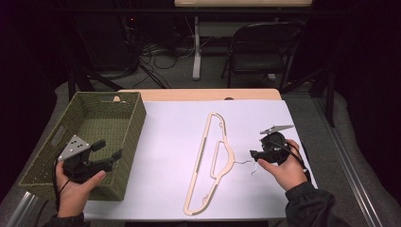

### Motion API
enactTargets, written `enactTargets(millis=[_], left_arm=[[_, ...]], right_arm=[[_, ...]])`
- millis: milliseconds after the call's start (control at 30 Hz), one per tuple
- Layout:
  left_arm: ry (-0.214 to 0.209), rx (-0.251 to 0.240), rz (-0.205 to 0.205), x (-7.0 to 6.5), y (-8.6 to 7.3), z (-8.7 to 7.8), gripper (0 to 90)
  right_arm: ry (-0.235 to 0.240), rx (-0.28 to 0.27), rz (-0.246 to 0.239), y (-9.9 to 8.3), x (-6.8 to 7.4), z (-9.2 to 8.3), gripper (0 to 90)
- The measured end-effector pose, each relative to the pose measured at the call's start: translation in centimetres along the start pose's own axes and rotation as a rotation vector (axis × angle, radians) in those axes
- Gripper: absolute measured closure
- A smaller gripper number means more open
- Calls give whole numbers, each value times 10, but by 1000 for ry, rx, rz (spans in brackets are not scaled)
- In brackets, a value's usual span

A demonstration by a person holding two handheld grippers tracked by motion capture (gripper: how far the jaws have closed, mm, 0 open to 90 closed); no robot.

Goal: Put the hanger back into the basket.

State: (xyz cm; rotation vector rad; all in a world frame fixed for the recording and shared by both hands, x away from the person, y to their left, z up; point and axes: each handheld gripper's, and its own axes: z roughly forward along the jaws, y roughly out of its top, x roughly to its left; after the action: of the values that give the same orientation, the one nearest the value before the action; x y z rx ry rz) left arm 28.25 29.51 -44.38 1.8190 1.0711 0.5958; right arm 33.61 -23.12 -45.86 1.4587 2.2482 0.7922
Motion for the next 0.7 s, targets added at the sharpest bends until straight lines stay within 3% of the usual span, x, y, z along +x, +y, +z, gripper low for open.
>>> enactTargets(millis=[300, 500, 633, 667, 700], left_arm=[[-4, 4, -1, -1, 0, 1, 266], [-5, 6, 1, -1, 0, 2, 268], [-6, 8, 2, -1, 0, 2, 268], [-7, 8, 2, -1, -1, 2, 268], [-7, 8, 2, -2, -1, 2, 268]], right_arm=[[33, 137, 27, 23, 2, 13, 484], [18, 182, -20, 32, 16, 30, 493], [35, 145, -22, 34, 25, 41, 508], [36, 220, -38, 40, 31, 42, 510], [36, 220, -38, 40, 31, 42, 510]])
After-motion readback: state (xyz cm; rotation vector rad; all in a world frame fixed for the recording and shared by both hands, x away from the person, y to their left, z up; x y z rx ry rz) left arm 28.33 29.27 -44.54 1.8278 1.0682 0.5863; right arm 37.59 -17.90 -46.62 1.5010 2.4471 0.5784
